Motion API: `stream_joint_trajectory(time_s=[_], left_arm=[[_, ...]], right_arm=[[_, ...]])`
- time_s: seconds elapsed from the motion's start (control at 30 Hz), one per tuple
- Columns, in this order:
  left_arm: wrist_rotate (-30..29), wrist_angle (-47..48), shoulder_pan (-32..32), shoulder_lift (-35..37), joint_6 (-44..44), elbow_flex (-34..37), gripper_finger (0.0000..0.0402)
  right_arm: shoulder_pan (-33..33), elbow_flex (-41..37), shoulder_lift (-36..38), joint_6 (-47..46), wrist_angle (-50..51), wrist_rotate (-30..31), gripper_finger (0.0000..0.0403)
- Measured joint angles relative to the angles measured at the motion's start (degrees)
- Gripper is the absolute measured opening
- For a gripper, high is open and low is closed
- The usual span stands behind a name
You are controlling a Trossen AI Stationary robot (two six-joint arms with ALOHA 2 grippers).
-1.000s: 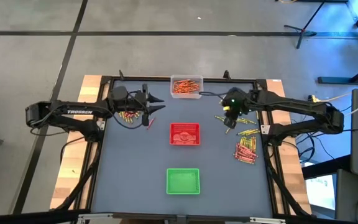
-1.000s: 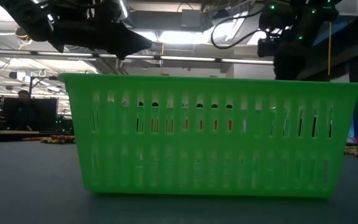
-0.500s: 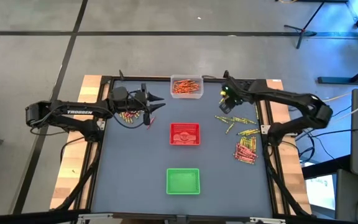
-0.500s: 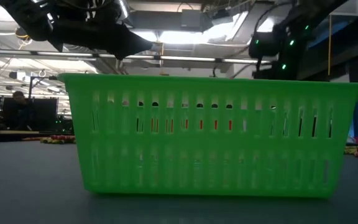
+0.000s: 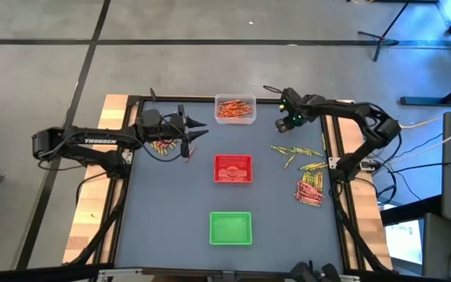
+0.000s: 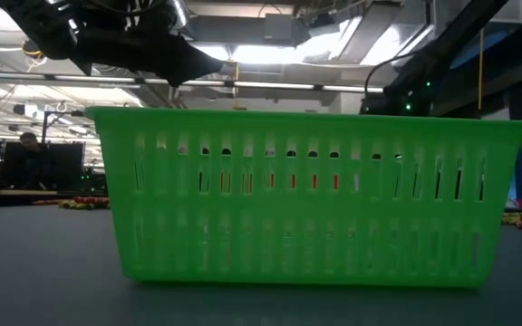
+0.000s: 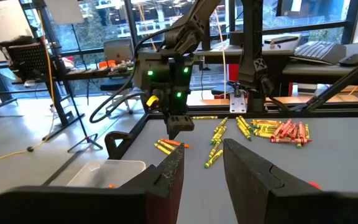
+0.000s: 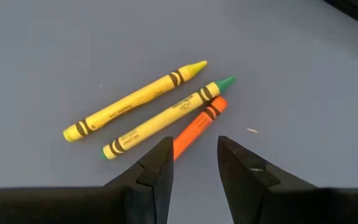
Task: Sort crayons
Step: Put the orange crayon into the transparent bin
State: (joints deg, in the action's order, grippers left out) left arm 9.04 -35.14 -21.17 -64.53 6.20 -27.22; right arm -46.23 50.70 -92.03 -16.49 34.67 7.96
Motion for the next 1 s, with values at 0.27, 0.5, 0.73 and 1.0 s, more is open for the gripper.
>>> stream_joint_trajectory(time_s=[0.27, 0.5, 0.73, 1.0], left_arm=[[0.0, 0.0, 0.0, 0.0, 0.0, 0.0, 0.0096], [0.0, 0.0, 0.0, 0.0, 0.0, 0.0, 0.0096], [0.0, 0.0, 0.0, 0.0, 0.3, 0.0, 0.0096], [0.0, 0.0, 0.0, 0.0, -0.1, 0.0, 0.0096]], right_arm=[[0.1, 0.0, -3.3, -1.7, -1.1, 0.1, 0.0124], [0.1, 0.3, -5.7, -0.1, -1.7, 0.0, 0.0121], [0.2, 0.2, -5.7, 2.4, -2.1, 0.0, 0.0061], [0.1, 0.0, -4.2, 7.9, -1.8, 0.2, 0.0011]])
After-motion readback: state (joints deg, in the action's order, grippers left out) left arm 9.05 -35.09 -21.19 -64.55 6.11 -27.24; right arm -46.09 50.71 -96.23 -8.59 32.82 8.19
